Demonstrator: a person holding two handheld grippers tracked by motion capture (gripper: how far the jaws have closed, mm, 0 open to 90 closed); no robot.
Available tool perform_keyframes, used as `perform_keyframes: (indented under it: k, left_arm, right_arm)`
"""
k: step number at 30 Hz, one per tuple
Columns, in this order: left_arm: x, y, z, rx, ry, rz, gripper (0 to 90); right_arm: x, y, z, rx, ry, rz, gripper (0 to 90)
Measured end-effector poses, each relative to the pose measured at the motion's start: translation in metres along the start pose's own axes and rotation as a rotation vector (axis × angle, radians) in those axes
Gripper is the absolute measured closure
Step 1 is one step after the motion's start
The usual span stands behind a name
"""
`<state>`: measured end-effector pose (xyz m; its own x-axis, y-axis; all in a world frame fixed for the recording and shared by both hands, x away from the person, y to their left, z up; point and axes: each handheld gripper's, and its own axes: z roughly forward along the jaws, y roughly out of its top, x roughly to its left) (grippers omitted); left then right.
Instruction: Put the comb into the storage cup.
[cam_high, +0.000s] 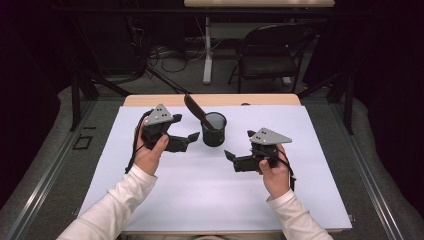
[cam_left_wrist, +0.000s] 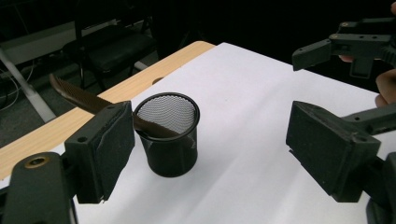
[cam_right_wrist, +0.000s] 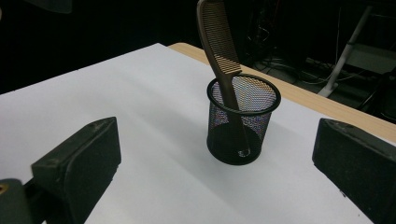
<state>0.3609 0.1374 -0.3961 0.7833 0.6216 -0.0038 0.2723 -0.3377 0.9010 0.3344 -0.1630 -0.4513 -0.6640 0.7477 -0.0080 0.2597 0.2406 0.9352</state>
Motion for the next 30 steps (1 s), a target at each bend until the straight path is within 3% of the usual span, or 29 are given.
perform_keyframes:
  k: [30]
  left_arm:
    - [0.002, -0.037, -0.026, -0.019, 0.004, -0.067, 15.8]
  right_arm:
    - [0.001, 0.0, 0.0, 0.004, -0.002, -0.006, 0.7]
